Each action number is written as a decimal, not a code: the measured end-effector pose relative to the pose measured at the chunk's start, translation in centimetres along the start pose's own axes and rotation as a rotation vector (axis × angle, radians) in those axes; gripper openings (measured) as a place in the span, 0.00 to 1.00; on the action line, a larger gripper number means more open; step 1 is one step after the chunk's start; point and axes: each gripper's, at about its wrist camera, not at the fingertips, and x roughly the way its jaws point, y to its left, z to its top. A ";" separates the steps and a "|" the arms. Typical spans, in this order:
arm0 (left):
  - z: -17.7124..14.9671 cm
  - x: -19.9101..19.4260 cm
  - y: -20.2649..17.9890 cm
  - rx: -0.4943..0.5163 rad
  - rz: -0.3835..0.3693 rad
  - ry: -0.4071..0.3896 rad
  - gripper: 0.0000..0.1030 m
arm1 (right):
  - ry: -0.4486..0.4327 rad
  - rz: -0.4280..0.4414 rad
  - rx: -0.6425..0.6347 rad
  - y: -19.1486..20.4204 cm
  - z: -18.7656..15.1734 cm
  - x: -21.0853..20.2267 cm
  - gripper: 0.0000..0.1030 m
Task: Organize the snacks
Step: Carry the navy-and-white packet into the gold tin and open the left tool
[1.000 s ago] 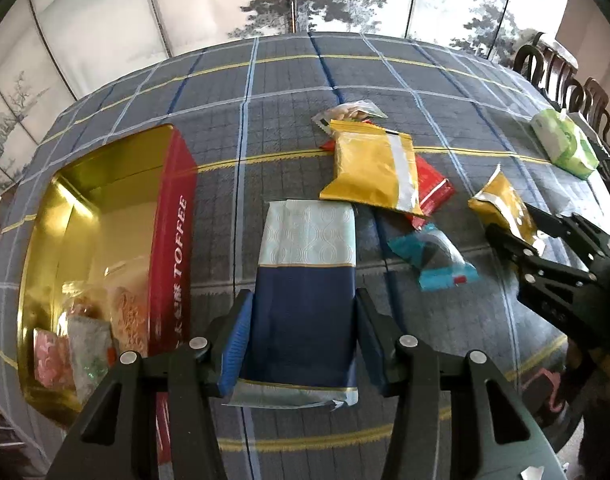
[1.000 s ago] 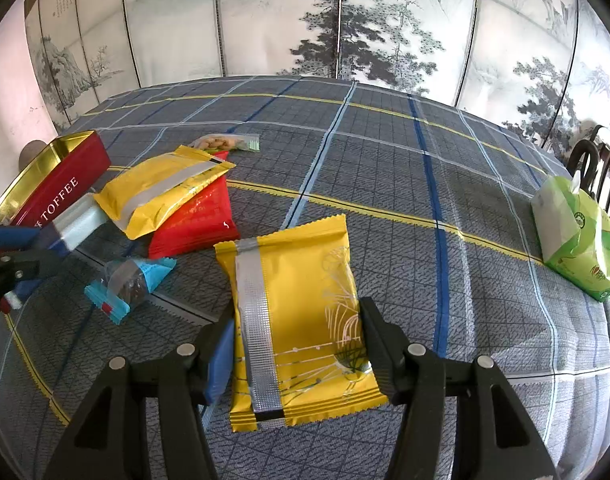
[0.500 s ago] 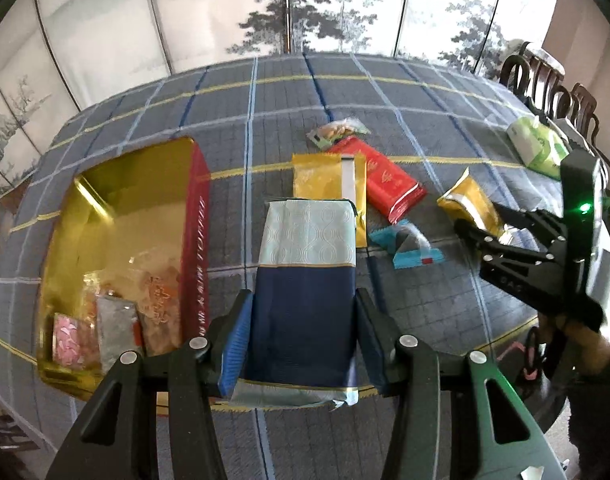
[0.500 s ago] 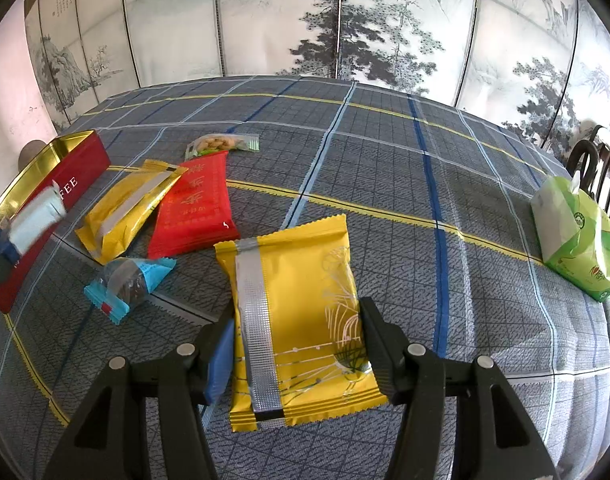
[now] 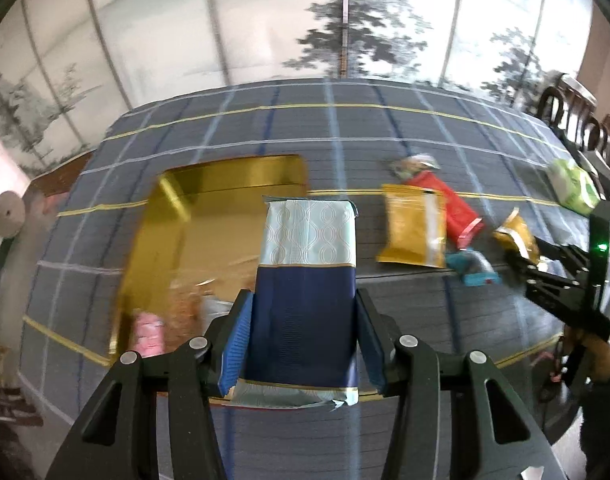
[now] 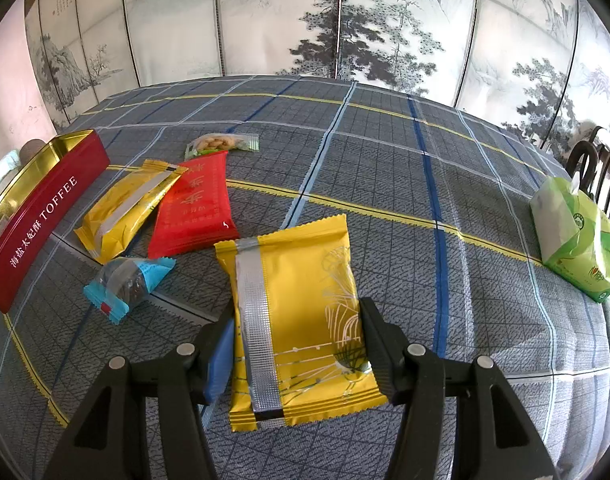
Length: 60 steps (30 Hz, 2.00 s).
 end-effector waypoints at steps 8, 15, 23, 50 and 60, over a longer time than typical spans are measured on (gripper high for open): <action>-0.7 0.9 5.0 -0.055 0.087 0.027 0.44 | 0.000 -0.001 0.000 0.0 0.0 0.0 0.56; -1.3 2.3 7.8 -0.078 0.130 0.061 0.44 | 0.000 -0.001 0.000 0.0 0.0 0.0 0.56; -2.1 3.9 8.8 -0.057 0.144 0.101 0.44 | 0.000 -0.002 0.001 0.0 0.0 0.0 0.56; -3.7 5.1 9.7 -0.027 0.152 0.120 0.55 | 0.031 -0.072 0.072 0.1 0.3 -0.1 0.54; -3.8 4.0 9.8 -0.029 0.147 0.072 0.68 | 0.054 -0.138 0.091 0.6 0.8 0.1 0.53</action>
